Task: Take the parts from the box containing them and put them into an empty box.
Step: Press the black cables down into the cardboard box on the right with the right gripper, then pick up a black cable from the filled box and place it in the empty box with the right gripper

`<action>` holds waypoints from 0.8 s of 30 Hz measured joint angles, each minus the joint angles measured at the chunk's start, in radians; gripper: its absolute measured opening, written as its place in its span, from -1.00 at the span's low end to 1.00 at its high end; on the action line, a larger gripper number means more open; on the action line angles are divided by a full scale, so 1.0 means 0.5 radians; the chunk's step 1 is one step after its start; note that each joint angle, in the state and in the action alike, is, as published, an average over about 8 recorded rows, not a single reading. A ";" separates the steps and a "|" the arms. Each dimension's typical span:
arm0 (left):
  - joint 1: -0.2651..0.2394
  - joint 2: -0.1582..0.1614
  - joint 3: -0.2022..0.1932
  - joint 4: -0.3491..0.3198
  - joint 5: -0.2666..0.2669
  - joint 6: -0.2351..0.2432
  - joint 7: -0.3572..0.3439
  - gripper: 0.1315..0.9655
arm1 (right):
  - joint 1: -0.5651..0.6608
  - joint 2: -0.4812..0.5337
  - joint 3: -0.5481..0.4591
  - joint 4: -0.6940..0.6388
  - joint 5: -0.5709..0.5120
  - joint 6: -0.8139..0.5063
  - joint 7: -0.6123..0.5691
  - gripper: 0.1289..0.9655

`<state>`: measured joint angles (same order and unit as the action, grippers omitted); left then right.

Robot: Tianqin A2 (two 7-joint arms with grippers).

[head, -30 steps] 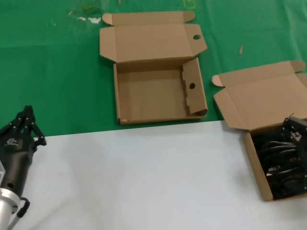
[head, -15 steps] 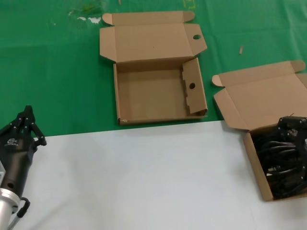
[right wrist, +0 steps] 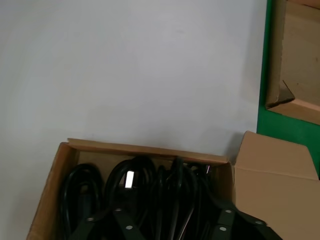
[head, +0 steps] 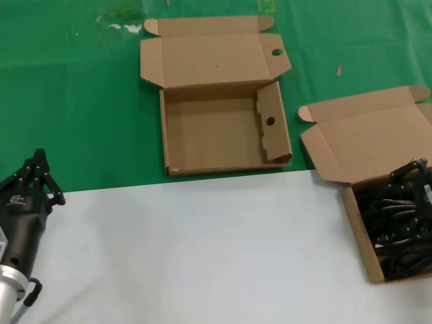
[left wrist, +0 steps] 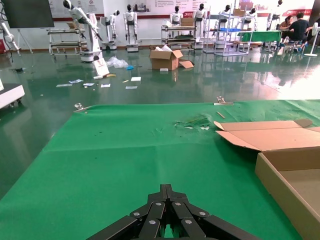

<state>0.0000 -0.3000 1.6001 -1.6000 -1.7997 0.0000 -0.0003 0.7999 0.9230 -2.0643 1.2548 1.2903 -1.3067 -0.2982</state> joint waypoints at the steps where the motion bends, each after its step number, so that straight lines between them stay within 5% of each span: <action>1: 0.000 0.000 0.000 0.000 0.000 0.000 0.000 -0.98 | 0.005 -0.007 -0.001 -0.014 0.002 0.004 -0.004 0.04; 13: 0.000 0.000 0.000 0.000 0.000 0.000 0.000 -0.98 | 0.056 -0.071 -0.020 -0.154 0.017 0.032 -0.078 -0.58; 24: 0.000 0.000 0.000 0.000 0.000 0.000 0.000 -0.98 | 0.146 -0.056 -0.015 -0.055 0.021 -0.039 0.036 -0.84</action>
<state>0.0000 -0.3000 1.6000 -1.6000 -1.7997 0.0000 -0.0003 0.8727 0.8950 -2.0716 1.2274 1.3006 -1.3262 -0.2804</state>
